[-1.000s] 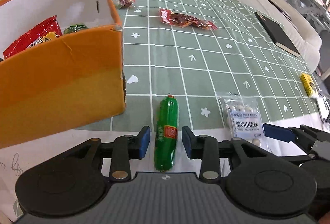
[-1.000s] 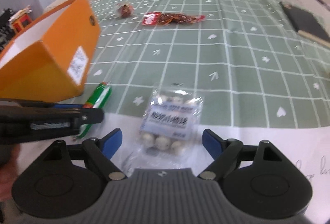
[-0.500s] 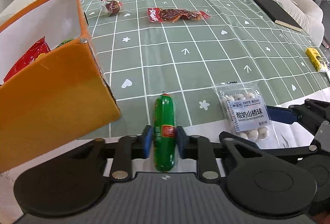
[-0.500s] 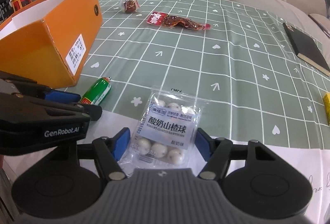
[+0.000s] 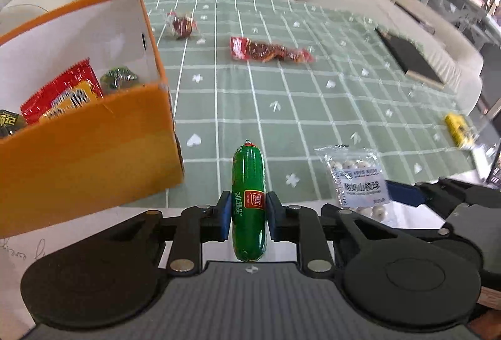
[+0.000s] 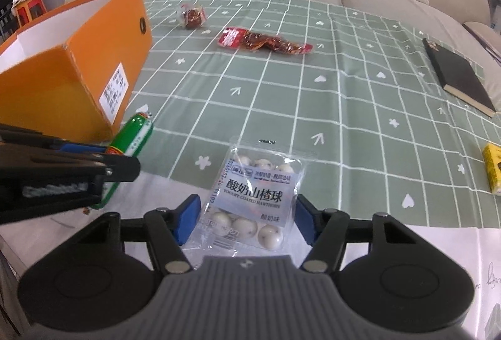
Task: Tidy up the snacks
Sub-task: 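Lift the green sausage with the left gripper while the right gripper grasps the yogurt ball packet, then carry the sausage and yogurt ball packet over the orange box with both grippers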
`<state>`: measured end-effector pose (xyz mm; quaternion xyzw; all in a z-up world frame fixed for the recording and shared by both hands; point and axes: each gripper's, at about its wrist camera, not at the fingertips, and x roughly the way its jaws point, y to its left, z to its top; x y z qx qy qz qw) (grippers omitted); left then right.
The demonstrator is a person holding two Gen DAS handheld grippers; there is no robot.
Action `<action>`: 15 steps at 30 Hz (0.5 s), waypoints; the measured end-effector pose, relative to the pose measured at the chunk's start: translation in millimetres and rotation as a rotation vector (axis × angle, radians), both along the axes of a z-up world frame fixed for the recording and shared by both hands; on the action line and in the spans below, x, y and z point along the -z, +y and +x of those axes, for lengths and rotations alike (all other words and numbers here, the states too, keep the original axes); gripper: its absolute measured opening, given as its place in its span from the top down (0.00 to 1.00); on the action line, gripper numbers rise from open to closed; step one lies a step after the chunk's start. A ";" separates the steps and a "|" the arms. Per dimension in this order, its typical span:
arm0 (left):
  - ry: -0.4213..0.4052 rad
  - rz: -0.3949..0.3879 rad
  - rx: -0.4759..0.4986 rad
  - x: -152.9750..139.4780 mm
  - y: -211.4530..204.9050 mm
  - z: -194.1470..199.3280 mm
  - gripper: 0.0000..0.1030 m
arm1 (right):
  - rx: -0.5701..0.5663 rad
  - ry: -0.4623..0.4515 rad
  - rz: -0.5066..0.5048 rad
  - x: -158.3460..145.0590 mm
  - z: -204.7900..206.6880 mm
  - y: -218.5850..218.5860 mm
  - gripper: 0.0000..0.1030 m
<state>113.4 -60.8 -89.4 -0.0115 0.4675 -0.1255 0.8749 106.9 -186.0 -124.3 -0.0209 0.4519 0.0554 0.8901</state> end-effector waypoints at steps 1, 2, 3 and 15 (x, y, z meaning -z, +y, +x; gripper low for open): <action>-0.006 -0.013 -0.003 -5.4 1.8 -0.9 0.76 | 0.004 -0.008 0.003 -3.2 -0.6 -0.6 0.40; -0.007 -0.026 -0.008 -10.1 3.6 -0.9 0.76 | 0.008 -0.018 0.009 -6.9 -1.1 -1.3 0.40; -0.009 -0.045 -0.014 -15.5 6.1 -0.8 0.76 | 0.014 -0.030 0.018 -12.1 -1.6 -1.6 0.40; -0.155 -0.177 -0.130 -92.9 62.2 3.9 0.76 | -0.017 -0.200 0.192 -94.4 15.3 18.7 0.40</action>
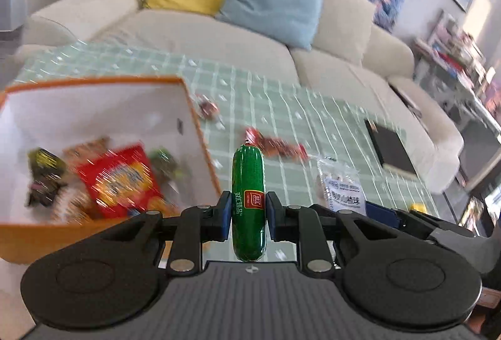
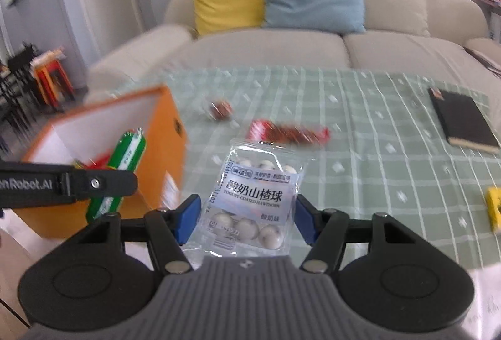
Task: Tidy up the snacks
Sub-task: 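Carry the sausage and yogurt ball packet over the orange box with both grippers, then open both grippers to drop the sausage and packet into the box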
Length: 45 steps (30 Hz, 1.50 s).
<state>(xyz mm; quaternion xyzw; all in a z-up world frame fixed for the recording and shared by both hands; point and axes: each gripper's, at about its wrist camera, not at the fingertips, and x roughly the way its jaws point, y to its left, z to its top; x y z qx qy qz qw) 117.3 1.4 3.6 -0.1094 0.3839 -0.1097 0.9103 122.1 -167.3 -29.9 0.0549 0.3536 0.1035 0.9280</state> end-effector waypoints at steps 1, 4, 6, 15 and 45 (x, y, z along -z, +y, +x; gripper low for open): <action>-0.005 0.003 -0.017 -3.5 6.5 2.0 0.76 | -0.018 -0.016 0.008 -7.0 3.1 5.9 0.40; -0.009 0.021 -0.075 -9.9 28.4 9.0 0.76 | -0.069 -0.058 0.025 -23.5 13.3 26.4 0.40; -0.004 0.027 -0.116 -11.1 45.2 14.0 0.76 | -0.106 -0.071 0.031 -30.5 21.8 41.1 0.40; 0.048 0.115 -0.222 -11.2 107.1 37.9 0.76 | -0.271 -0.075 -0.028 -37.2 62.8 119.4 0.40; 0.368 0.297 -0.225 78.5 146.4 84.4 0.76 | -0.416 0.165 -0.355 45.4 130.7 221.2 0.37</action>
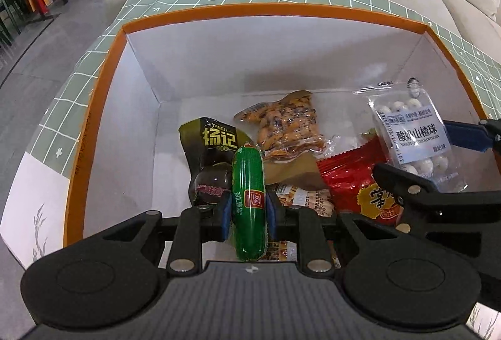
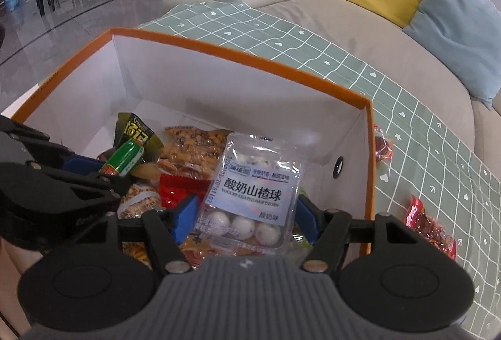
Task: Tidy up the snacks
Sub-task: 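Open both grippers to drop the sausage and packet into the box, then move both grippers back over the red snack packet and wrapped candy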
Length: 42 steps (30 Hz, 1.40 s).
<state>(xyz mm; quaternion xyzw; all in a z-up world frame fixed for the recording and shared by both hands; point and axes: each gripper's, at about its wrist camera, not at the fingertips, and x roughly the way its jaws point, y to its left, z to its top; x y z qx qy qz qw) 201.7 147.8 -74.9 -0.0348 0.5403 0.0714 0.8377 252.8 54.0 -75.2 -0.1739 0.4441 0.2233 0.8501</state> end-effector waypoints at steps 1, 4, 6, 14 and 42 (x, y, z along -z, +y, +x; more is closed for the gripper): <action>-0.003 0.000 -0.004 -1.1 0.7 -1.4 0.75 | 0.003 0.001 0.002 -0.9 -0.4 -0.5 0.37; -0.012 -0.004 -0.006 -4.9 0.3 -3.8 0.70 | 0.012 0.007 0.017 -4.3 -0.5 -2.8 0.35; -0.024 -0.007 0.000 -8.0 0.8 -5.8 0.65 | 0.023 -0.001 0.024 -8.7 -2.4 -5.1 0.32; -0.123 -0.024 -0.043 -33.1 1.6 -20.3 0.37 | 0.032 -0.079 0.048 -31.4 -17.5 -15.9 0.20; -0.432 -0.039 0.307 -70.2 -145.0 -72.5 0.30 | 0.284 -0.272 0.163 -54.0 -105.7 -199.4 0.11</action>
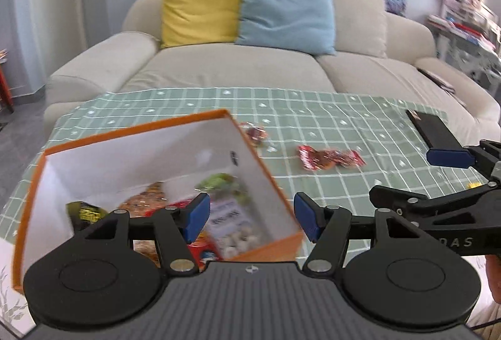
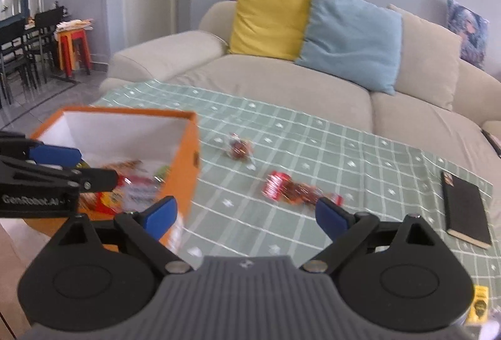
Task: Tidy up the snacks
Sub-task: 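Move both grippers back over the red snack packet and wrapped candy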
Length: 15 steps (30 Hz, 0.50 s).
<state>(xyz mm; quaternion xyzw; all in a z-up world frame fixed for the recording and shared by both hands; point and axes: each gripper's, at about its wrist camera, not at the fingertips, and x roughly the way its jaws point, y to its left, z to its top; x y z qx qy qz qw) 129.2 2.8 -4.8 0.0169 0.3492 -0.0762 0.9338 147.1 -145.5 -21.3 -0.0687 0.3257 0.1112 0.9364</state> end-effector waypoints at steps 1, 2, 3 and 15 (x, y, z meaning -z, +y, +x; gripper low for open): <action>0.006 0.005 0.016 0.8 -5.6 1.1 0.30 | 0.011 0.005 -0.006 3.4 -0.7 -5.9 0.11; 0.011 0.009 0.030 1.4 -9.7 1.7 0.30 | 0.021 0.010 -0.010 6.4 -1.2 -11.4 0.11; 0.017 0.015 0.044 1.7 -14.4 3.1 0.30 | 0.031 0.014 -0.014 9.7 -0.6 -17.5 0.11; 0.045 0.094 0.152 11.0 -53.9 33.0 0.30 | 0.088 0.074 -0.005 49.6 15.6 -52.1 0.11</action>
